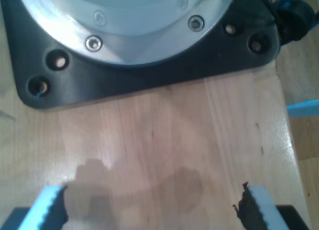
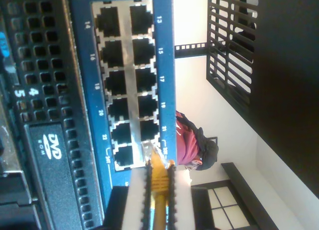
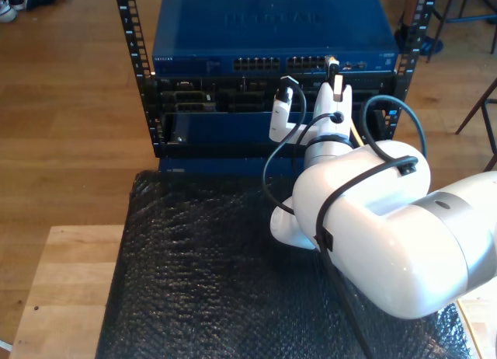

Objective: Grab the cable and plug it in

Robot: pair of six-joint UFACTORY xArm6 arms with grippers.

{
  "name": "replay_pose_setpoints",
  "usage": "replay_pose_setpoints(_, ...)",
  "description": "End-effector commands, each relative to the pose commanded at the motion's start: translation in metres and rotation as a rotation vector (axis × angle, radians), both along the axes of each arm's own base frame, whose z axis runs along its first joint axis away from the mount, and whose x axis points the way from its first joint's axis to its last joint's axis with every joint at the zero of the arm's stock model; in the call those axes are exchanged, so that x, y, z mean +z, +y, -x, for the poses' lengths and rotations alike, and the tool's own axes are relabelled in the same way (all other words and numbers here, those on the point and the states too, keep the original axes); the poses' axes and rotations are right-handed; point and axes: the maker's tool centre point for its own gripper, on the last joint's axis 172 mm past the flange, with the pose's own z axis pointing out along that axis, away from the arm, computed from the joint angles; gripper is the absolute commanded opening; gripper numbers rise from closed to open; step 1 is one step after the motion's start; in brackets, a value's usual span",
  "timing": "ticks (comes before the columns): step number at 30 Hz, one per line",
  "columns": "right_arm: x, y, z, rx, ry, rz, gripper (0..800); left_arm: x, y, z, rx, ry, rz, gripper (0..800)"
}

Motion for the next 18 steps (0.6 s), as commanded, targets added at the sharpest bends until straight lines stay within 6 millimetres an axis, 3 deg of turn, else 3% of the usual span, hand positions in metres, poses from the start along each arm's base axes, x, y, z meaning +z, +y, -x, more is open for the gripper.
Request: replay_pose_setpoints(18,0.0019,-0.0062,-0.0029,-0.009,-0.003,-0.002,0,0.0,0.0,0.0,0.0,0.0,0.0,800)
